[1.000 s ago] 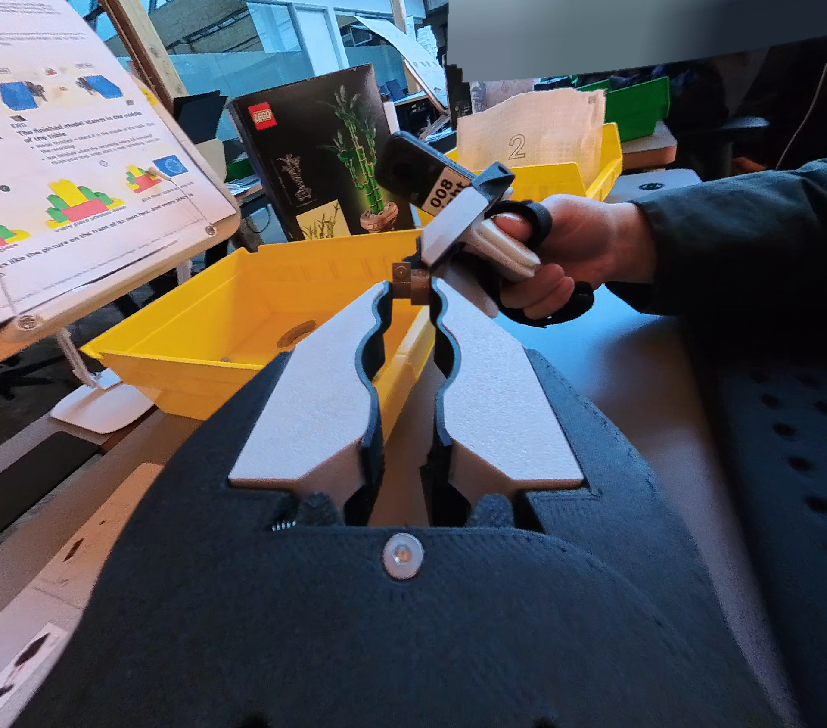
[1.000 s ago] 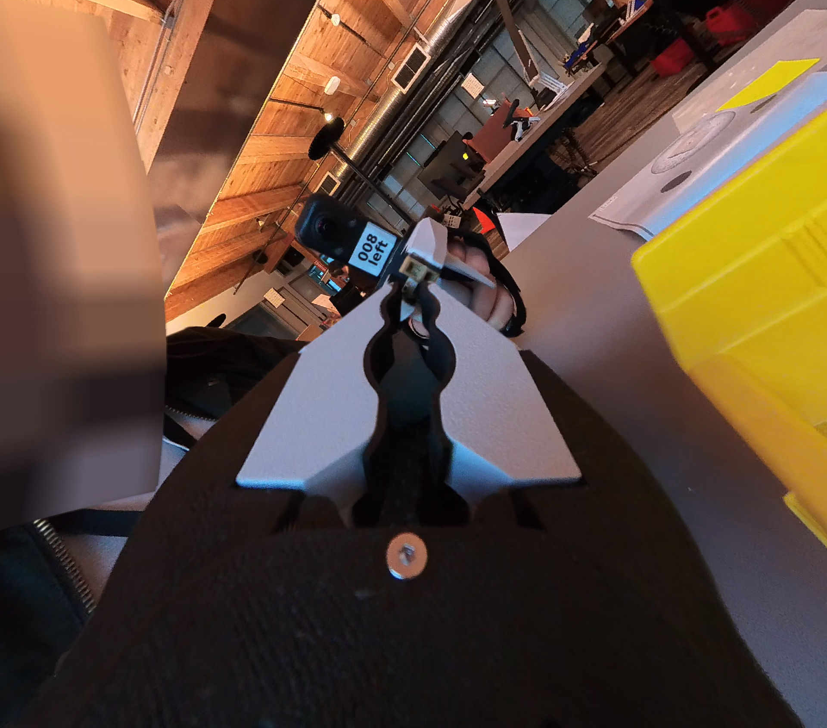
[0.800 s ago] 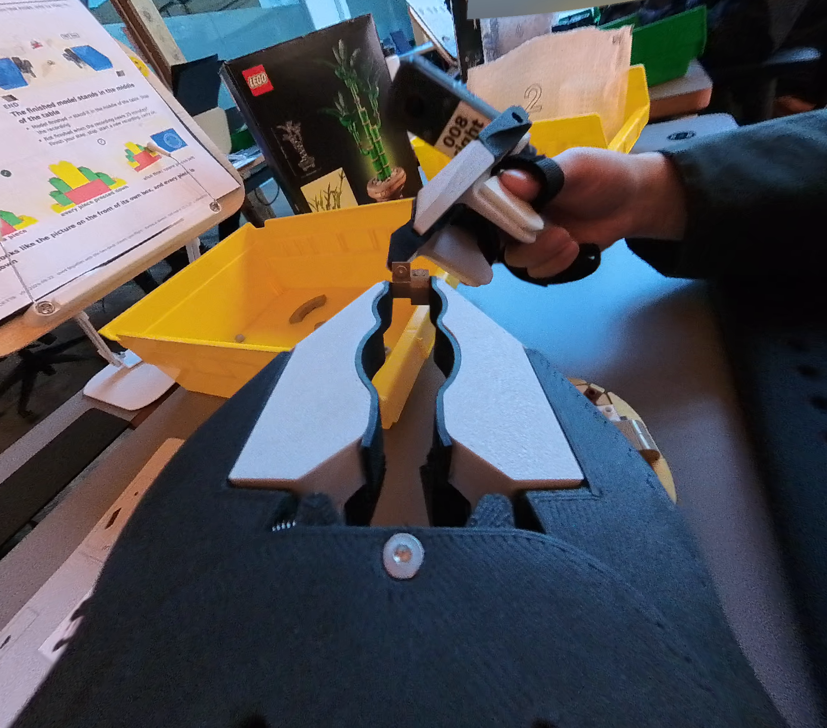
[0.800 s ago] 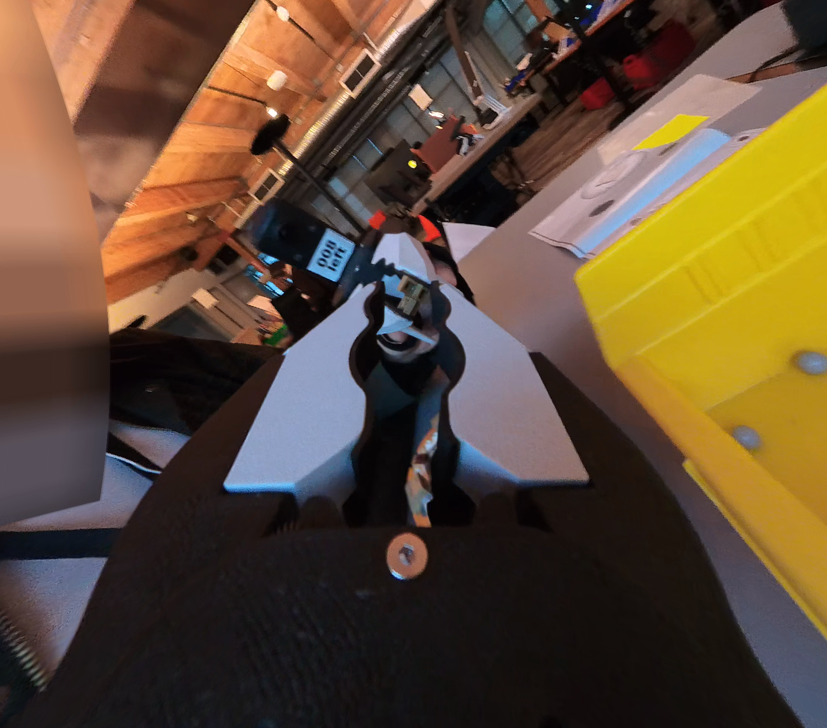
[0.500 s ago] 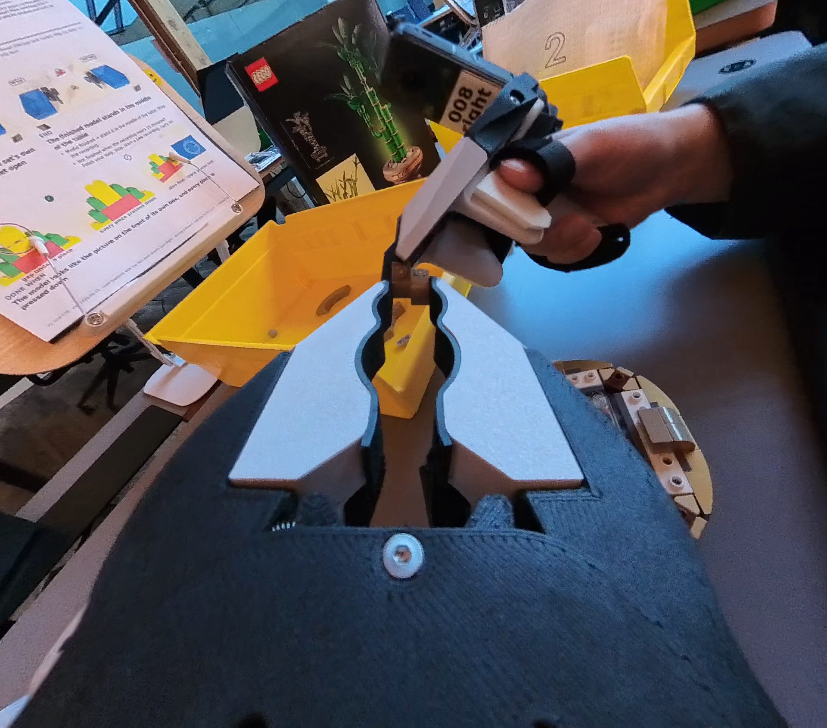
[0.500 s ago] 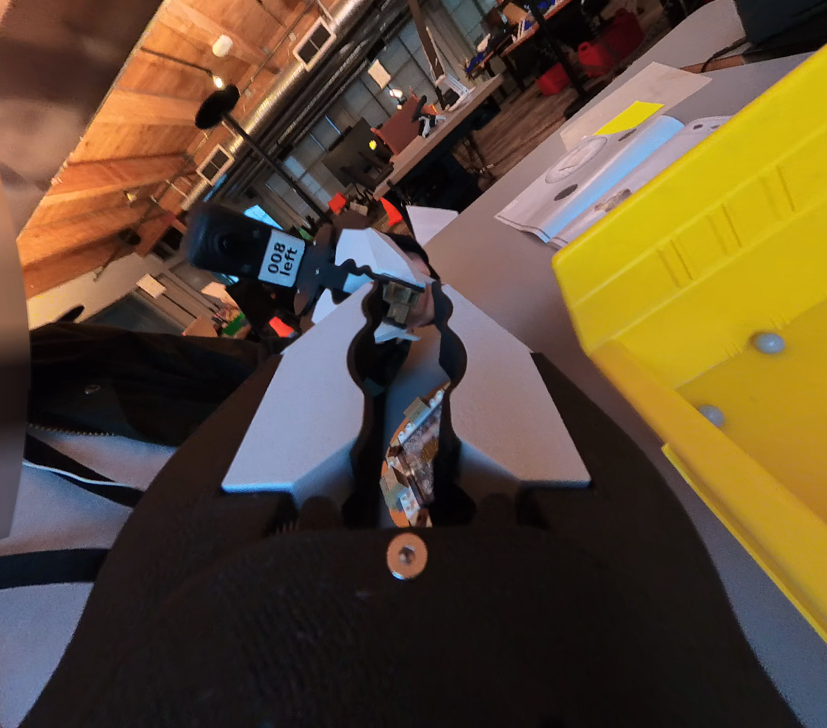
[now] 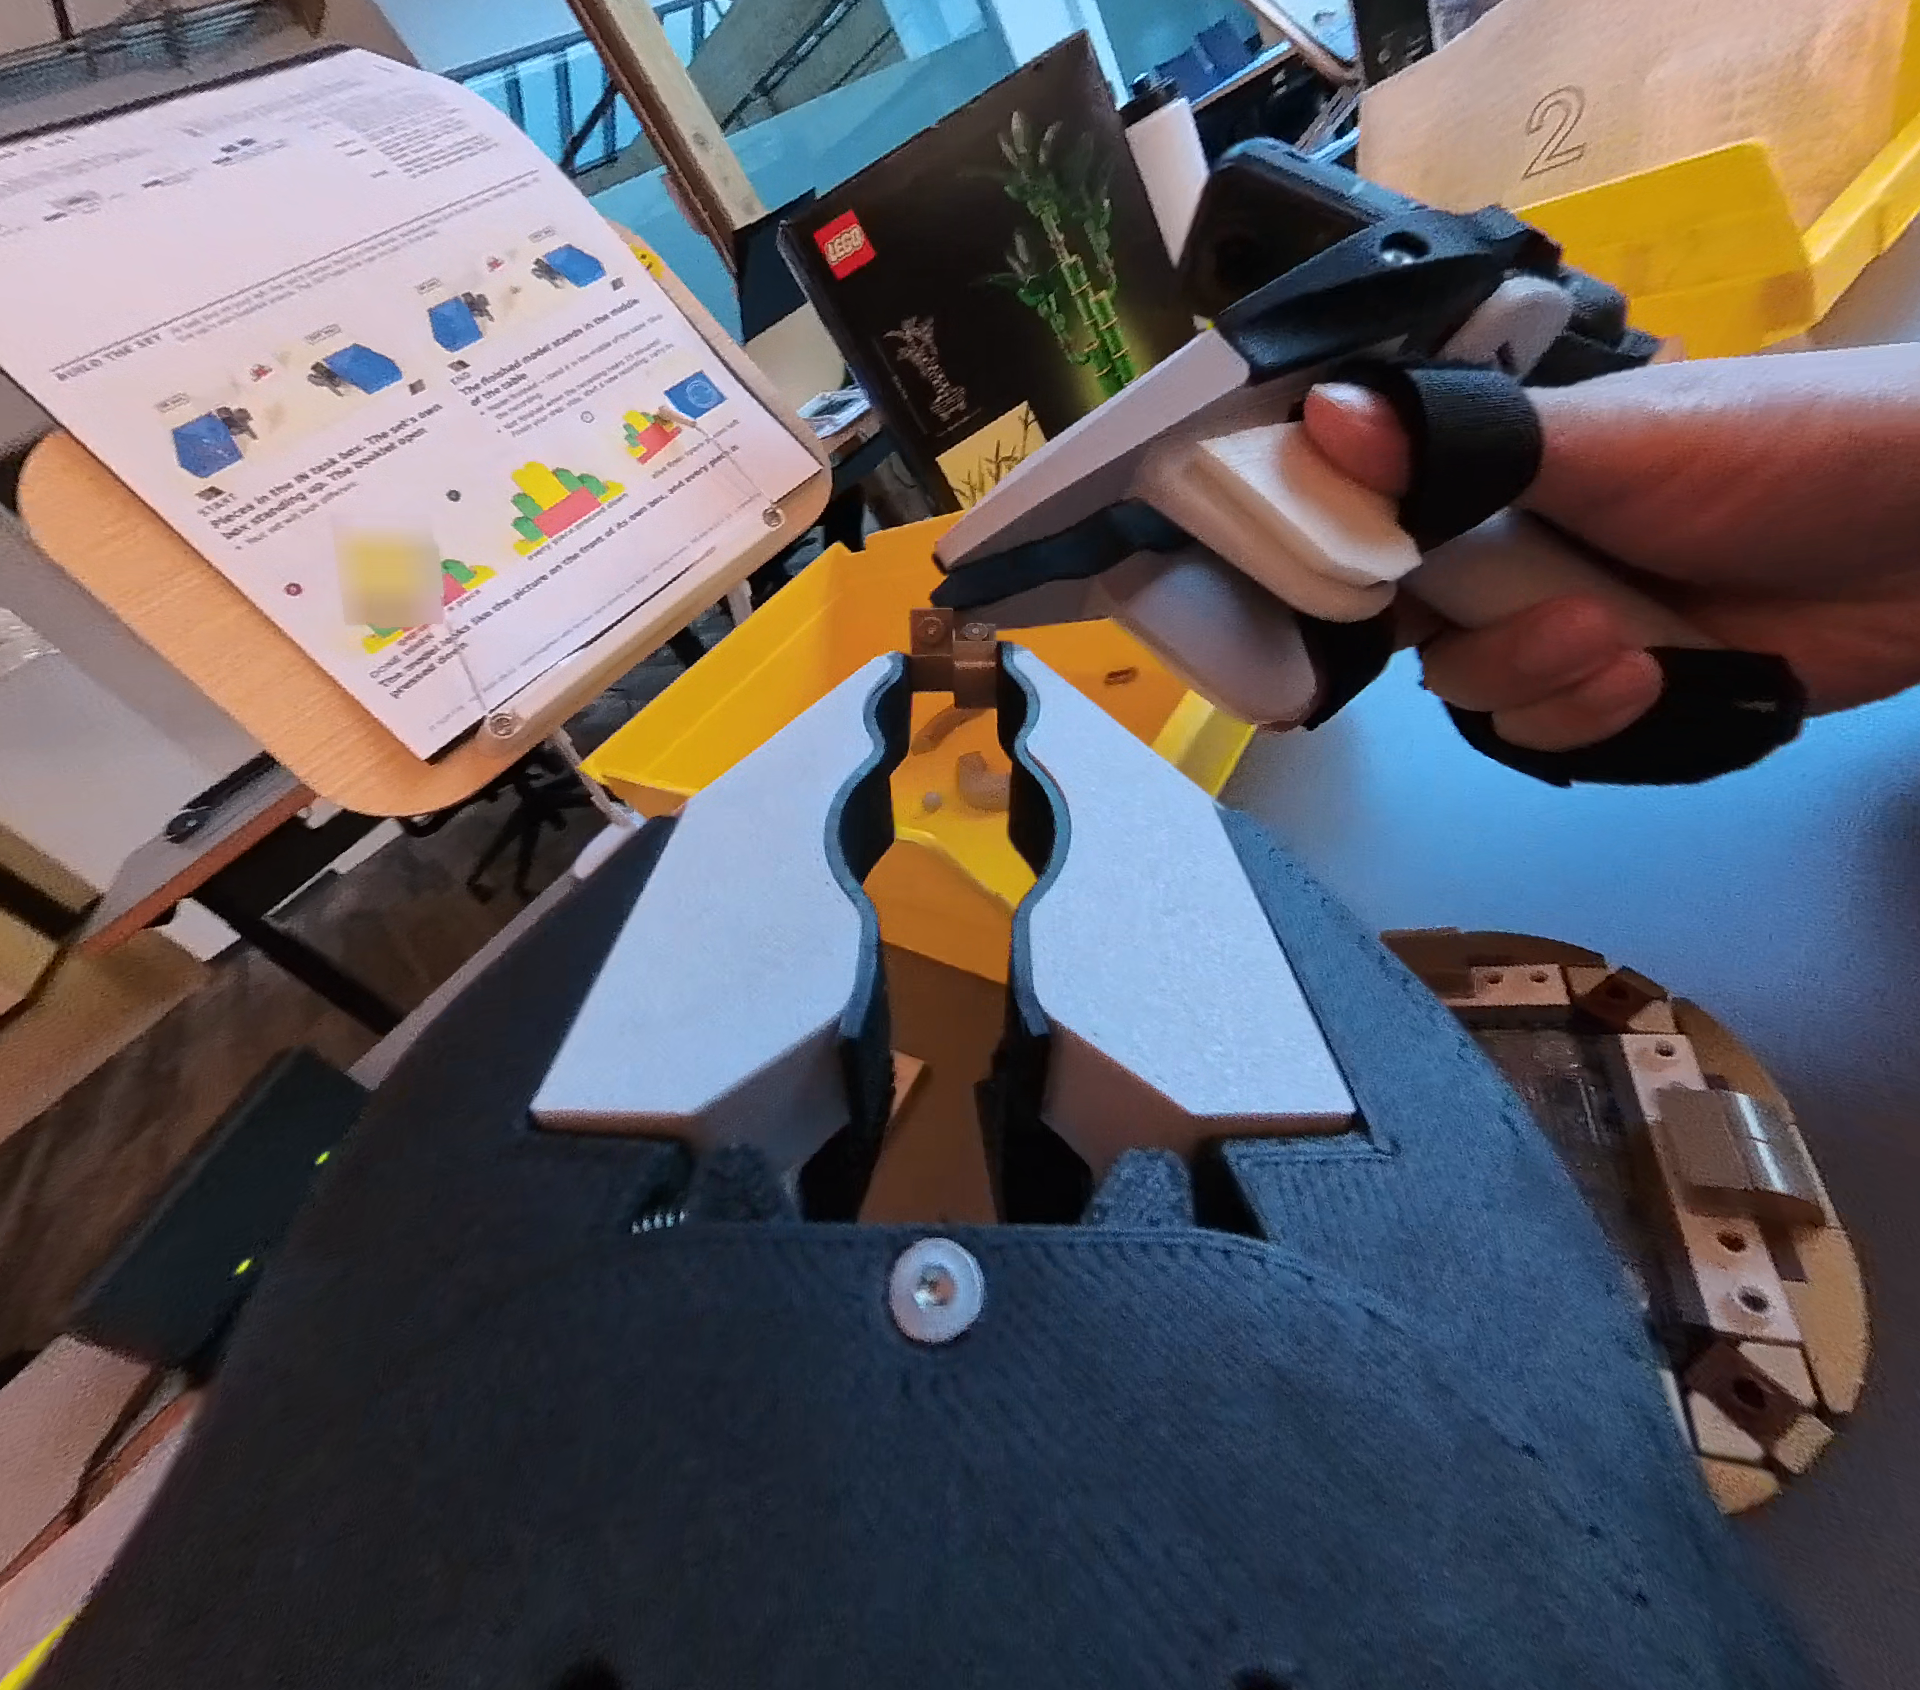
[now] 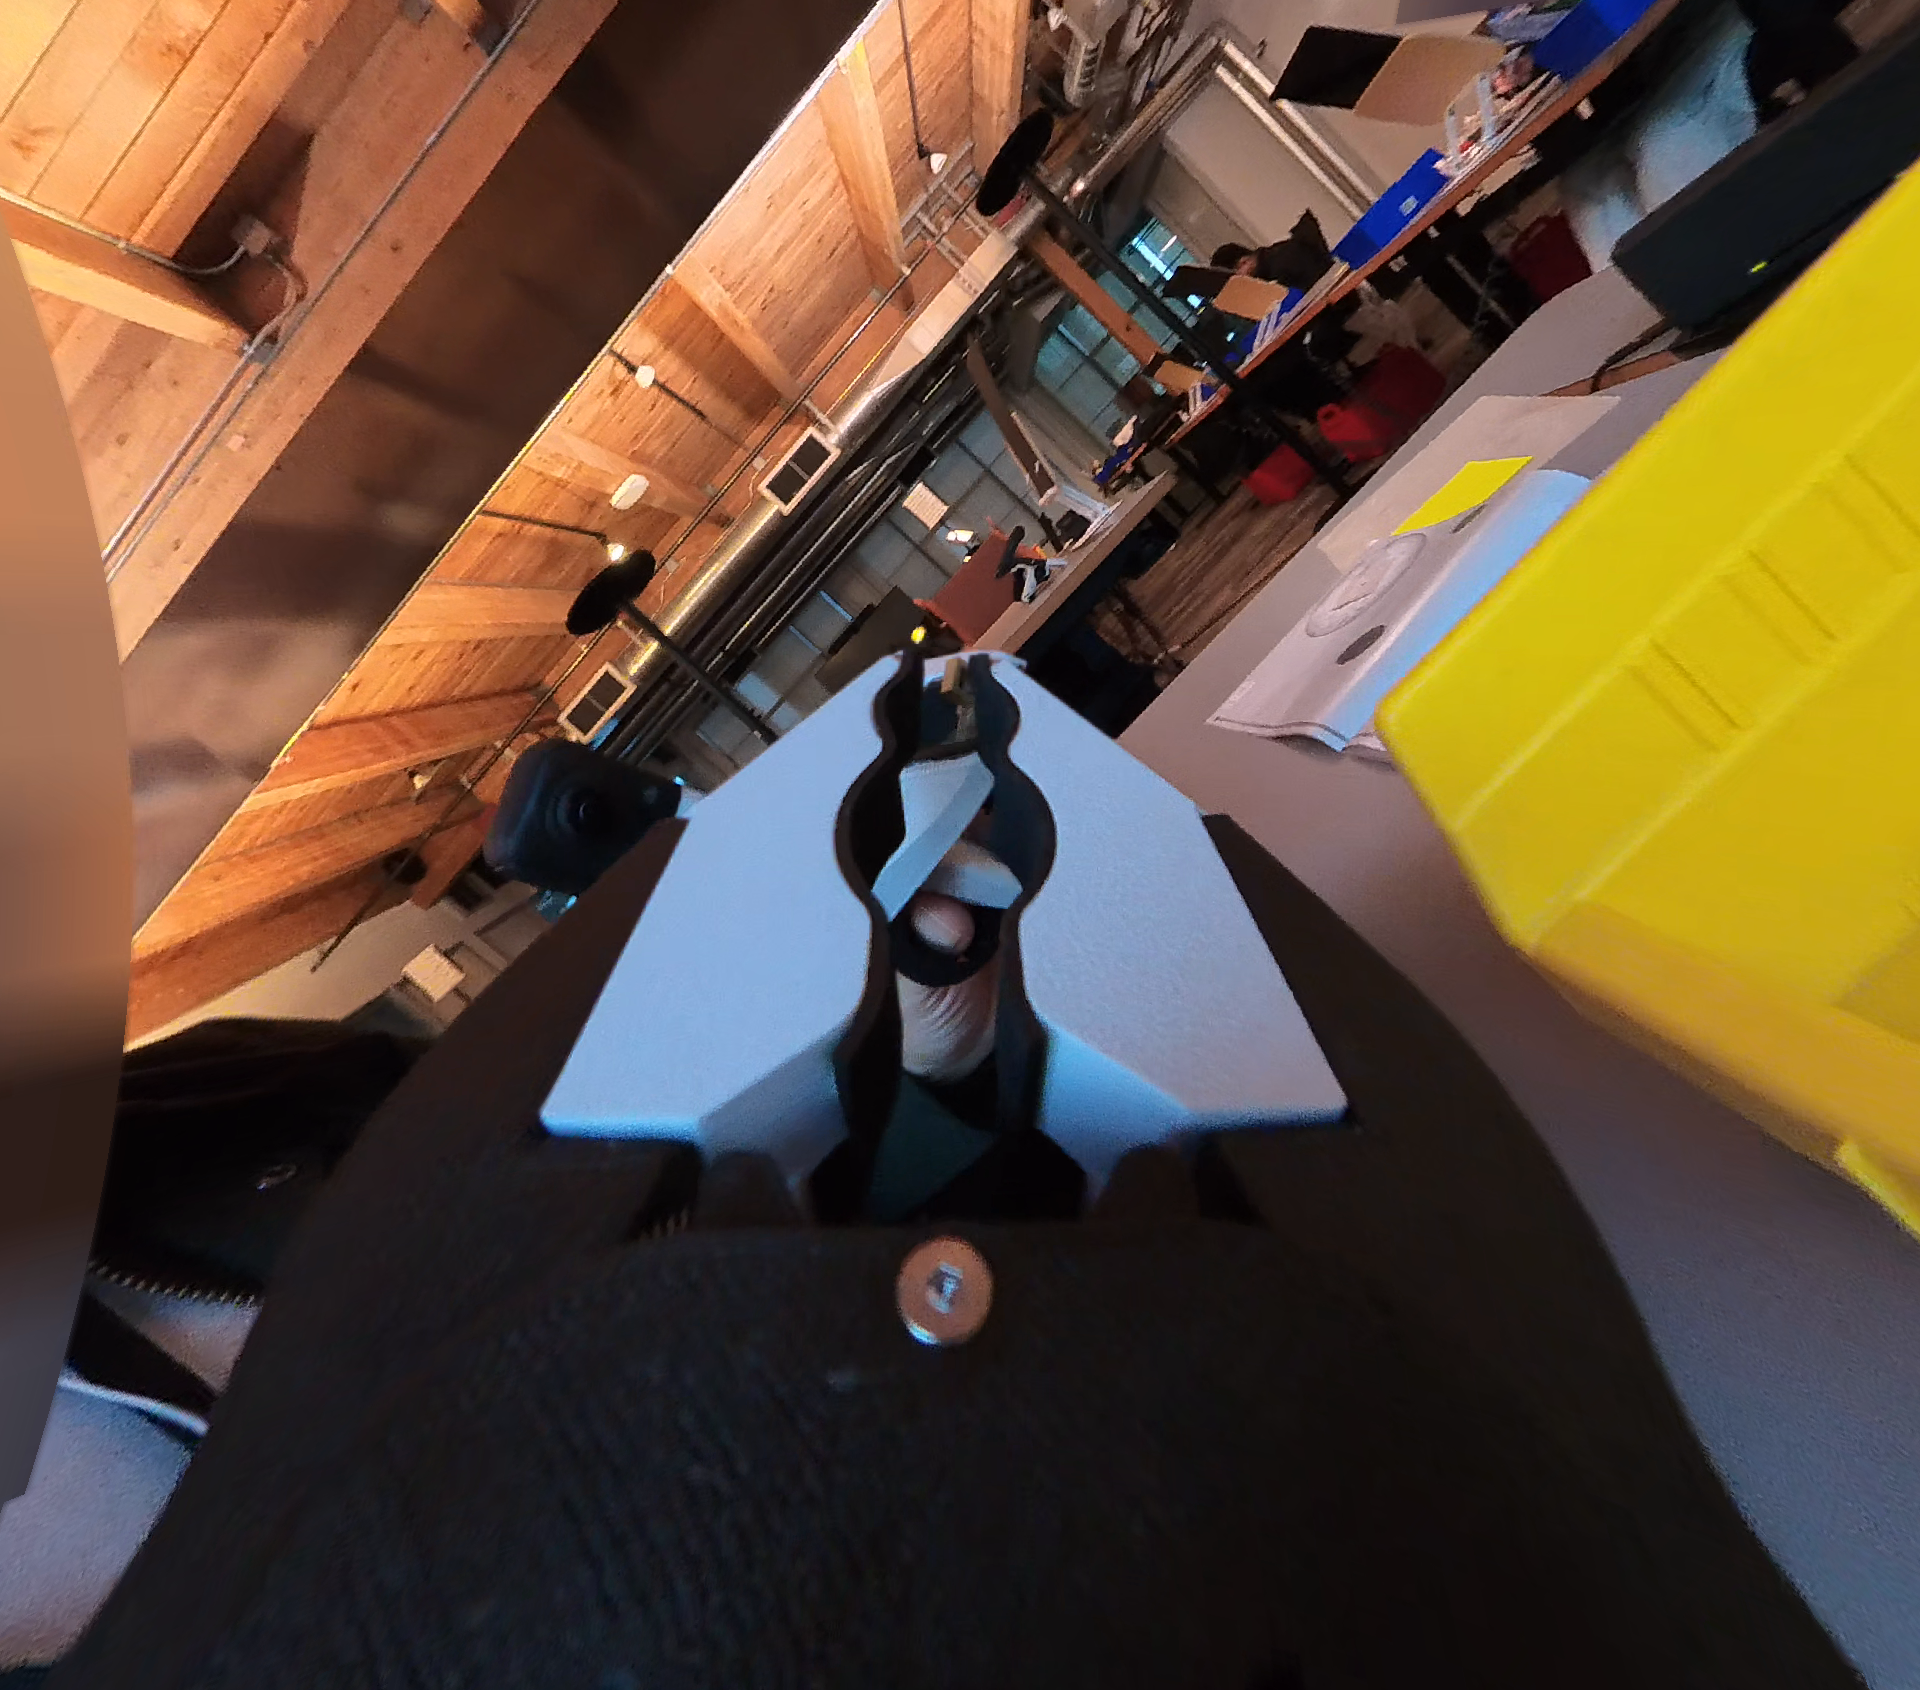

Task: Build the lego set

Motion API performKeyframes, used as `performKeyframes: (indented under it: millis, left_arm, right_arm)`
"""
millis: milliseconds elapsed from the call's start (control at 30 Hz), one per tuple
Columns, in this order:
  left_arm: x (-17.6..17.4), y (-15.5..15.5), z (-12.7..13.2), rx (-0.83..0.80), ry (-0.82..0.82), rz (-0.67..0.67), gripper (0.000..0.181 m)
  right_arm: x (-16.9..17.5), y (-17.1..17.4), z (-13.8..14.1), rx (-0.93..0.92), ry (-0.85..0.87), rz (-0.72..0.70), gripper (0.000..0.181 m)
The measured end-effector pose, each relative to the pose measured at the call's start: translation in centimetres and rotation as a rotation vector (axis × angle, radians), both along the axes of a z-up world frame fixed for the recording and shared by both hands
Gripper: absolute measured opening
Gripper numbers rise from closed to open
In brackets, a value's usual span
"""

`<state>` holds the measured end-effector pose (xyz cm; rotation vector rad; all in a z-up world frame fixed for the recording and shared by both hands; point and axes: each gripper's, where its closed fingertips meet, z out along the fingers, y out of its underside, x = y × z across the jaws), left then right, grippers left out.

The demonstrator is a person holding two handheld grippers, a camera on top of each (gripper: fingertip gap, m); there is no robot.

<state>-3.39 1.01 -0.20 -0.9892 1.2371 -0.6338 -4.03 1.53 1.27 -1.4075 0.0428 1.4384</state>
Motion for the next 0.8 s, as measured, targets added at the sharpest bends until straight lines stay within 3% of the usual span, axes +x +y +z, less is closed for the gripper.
performKeyframes:
  millis: [367, 500, 800]
  left_arm:
    - [0.5, 0.3, 0.8, -0.050, -0.060, 0.105, 0.015]
    - [0.8, 0.3, 0.9, -0.077, -0.073, 0.119, 0.015]
    - [1.5, 0.8, -0.7, -0.164, -0.009, 0.144, 0.015]
  right_arm:
    - [0.7, 0.4, 0.3, 0.056, 0.086, -0.200, 0.013]
    - [0.1, 0.2, 0.6, 0.076, 0.089, -0.207, 0.018]
    - [1.1, 1.2, -0.8, 0.000, 0.095, -0.256, 0.005]
